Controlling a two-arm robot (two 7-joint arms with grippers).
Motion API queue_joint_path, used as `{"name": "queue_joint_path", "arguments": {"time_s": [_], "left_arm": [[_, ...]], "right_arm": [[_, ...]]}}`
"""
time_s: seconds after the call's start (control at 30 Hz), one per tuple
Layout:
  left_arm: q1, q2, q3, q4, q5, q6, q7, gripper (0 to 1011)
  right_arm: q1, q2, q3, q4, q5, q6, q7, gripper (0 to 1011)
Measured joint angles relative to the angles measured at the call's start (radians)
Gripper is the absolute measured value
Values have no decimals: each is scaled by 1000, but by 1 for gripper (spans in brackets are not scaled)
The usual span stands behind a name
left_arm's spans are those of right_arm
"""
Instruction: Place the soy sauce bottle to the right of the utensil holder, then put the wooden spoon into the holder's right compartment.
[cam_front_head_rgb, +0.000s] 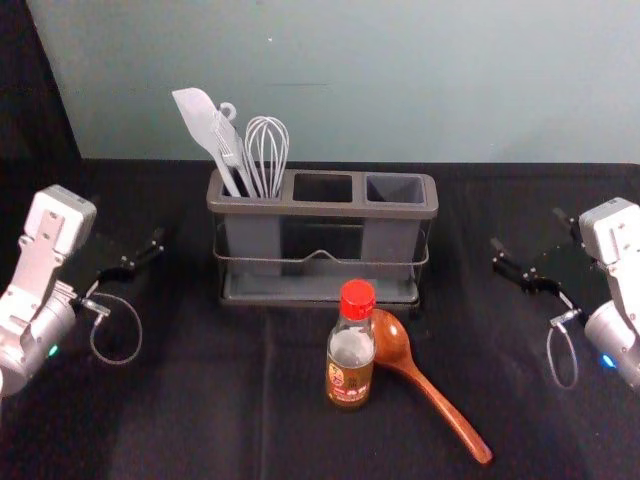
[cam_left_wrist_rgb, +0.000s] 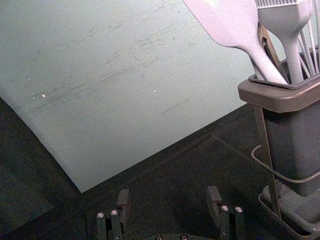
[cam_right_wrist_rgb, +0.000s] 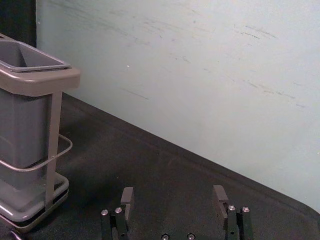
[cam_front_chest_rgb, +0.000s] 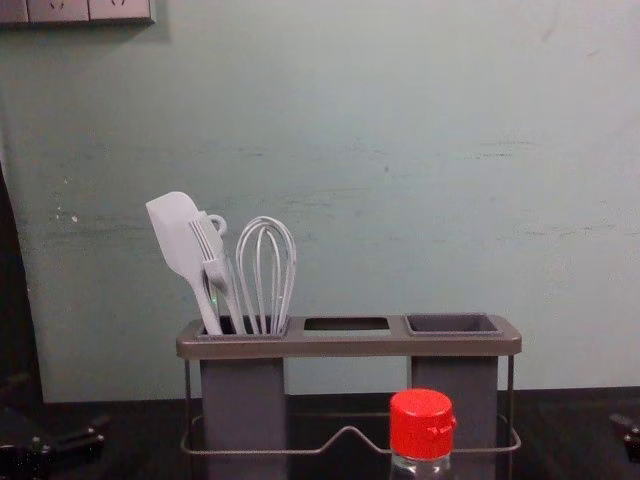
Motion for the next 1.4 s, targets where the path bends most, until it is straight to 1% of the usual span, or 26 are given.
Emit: {"name": "queue_joint_path", "arguments": {"time_s": [1.2, 1.27, 1.33, 1.4], "left_arm": [[0, 0, 0, 0, 0, 0, 0, 1000], [0, 0, 0, 0, 0, 0, 0, 1000], [0, 0, 0, 0, 0, 0, 0, 1000], [0, 0, 0, 0, 0, 0, 0, 1000]], "right_arm": [[0, 0, 0, 0, 0, 0, 0, 1002], [-2, 0, 2, -3, -4, 4, 0, 1002], [-17, 3, 10, -25, -17, 22, -3, 1002], [-22, 5, 12, -32, -20, 28, -6, 1002]]}}
